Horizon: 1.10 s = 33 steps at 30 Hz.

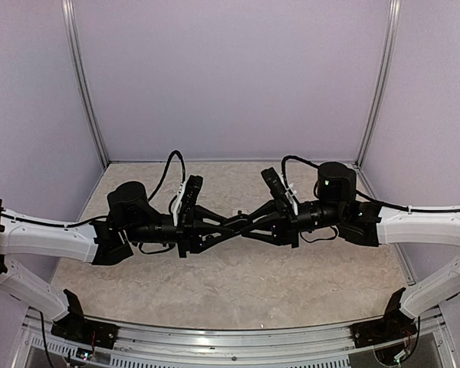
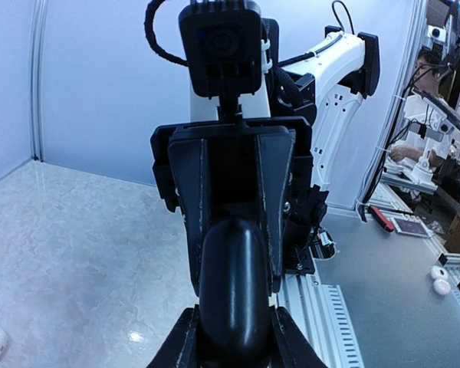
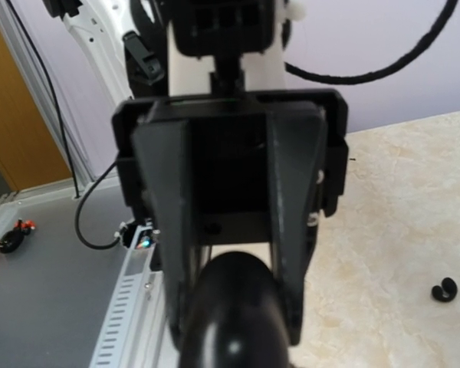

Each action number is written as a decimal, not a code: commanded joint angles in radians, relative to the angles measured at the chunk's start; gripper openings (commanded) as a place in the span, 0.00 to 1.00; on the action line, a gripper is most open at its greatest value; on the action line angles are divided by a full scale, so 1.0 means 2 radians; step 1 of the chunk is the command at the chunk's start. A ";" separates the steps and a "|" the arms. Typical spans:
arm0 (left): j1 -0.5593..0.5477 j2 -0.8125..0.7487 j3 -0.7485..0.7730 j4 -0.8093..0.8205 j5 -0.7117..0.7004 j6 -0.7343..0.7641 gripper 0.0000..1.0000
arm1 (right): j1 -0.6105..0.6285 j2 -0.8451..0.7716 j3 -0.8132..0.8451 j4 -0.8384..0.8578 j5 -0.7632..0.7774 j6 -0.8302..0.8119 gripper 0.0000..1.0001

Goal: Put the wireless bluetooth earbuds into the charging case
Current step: Pass from the left arm to the right, then open the charging case.

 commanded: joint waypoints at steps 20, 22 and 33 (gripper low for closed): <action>0.013 -0.027 0.002 -0.012 -0.103 -0.004 0.34 | 0.000 -0.019 -0.006 -0.025 0.002 -0.043 0.00; 0.015 -0.029 0.002 -0.017 -0.123 -0.004 0.33 | 0.000 -0.020 -0.007 -0.025 -0.003 -0.045 0.00; 0.025 -0.042 -0.015 -0.015 -0.138 -0.005 0.37 | 0.000 -0.031 -0.015 -0.031 0.025 -0.058 0.00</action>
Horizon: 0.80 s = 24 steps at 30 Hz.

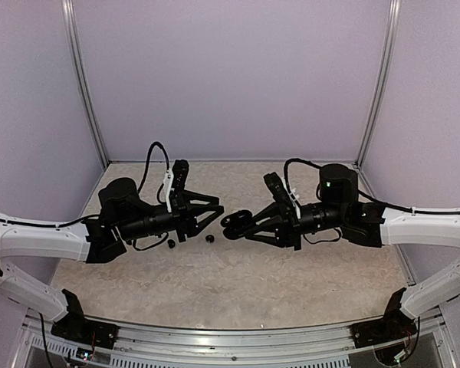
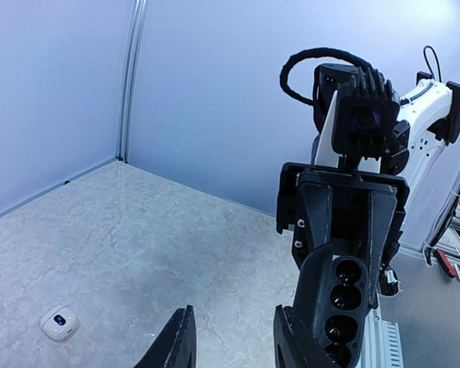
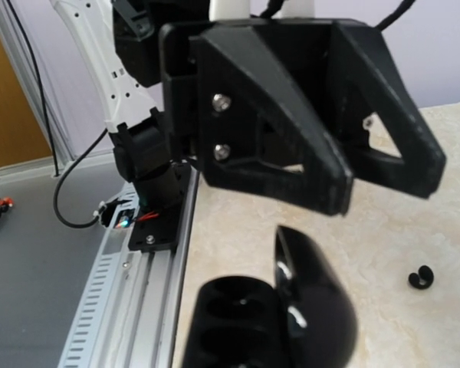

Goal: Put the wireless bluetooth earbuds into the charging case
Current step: Open the charging case, then pass from the right arm to the left

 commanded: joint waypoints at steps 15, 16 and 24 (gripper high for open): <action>0.000 -0.021 -0.006 -0.002 0.113 0.010 0.46 | -0.005 -0.013 -0.015 0.001 0.000 -0.037 0.00; -0.003 -0.017 0.002 -0.007 0.113 0.013 0.45 | -0.005 -0.010 -0.013 -0.002 -0.005 -0.039 0.00; -0.015 0.029 0.038 -0.013 0.123 0.014 0.39 | 0.001 -0.001 -0.006 -0.003 -0.028 -0.042 0.00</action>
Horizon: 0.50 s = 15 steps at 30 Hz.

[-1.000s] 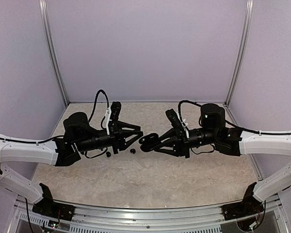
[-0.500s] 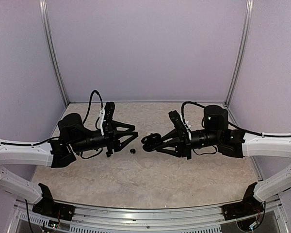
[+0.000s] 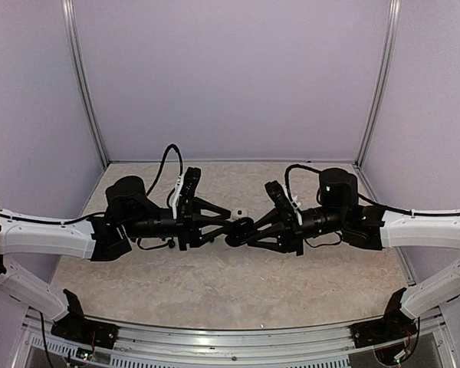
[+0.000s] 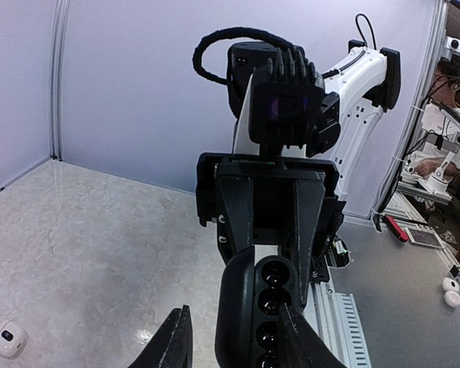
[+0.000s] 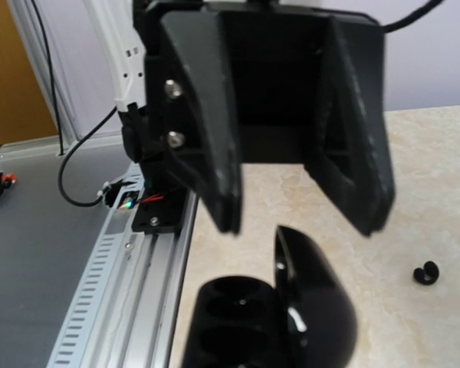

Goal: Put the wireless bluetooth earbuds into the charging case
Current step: Pass from the right arm to the left

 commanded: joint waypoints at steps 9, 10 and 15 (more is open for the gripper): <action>-0.018 0.043 0.036 -0.002 0.029 -0.001 0.26 | 0.005 0.008 0.016 0.000 -0.018 -0.010 0.00; -0.018 0.045 0.037 -0.002 0.029 -0.002 0.24 | 0.005 0.008 0.016 0.000 -0.018 -0.011 0.00; -0.019 0.045 0.036 0.000 0.033 -0.003 0.15 | 0.005 0.007 0.014 -0.001 -0.016 -0.011 0.00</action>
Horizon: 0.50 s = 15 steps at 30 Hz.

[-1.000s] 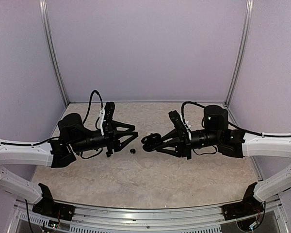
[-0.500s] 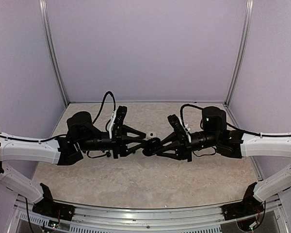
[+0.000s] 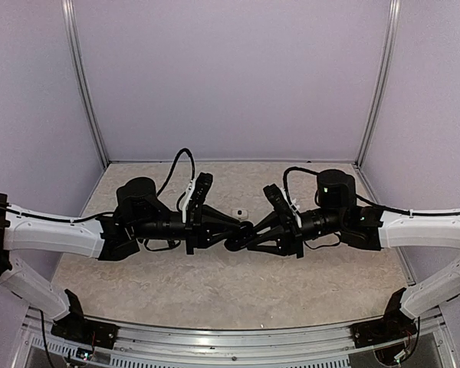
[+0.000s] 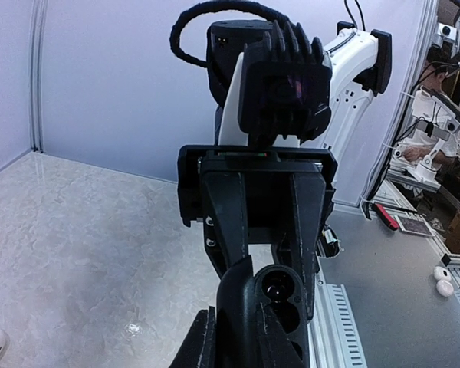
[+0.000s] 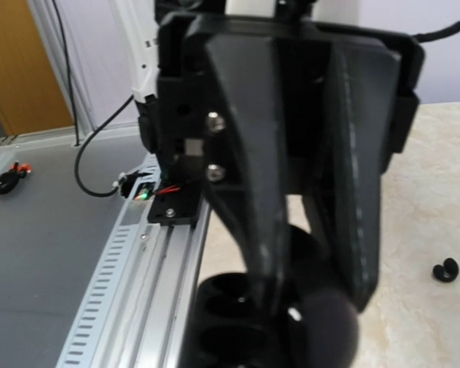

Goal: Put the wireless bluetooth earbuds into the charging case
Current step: Pass from the right arm to the left

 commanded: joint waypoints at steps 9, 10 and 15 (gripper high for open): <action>-0.005 0.006 0.011 0.000 0.021 -0.009 0.18 | 0.004 -0.007 0.011 0.006 0.009 -0.004 0.00; -0.005 0.006 0.012 -0.001 0.021 -0.009 0.19 | 0.004 -0.008 0.011 0.006 0.010 -0.004 0.00; -0.005 0.008 0.014 -0.005 0.022 -0.009 0.20 | 0.004 -0.007 0.013 0.003 0.011 -0.004 0.00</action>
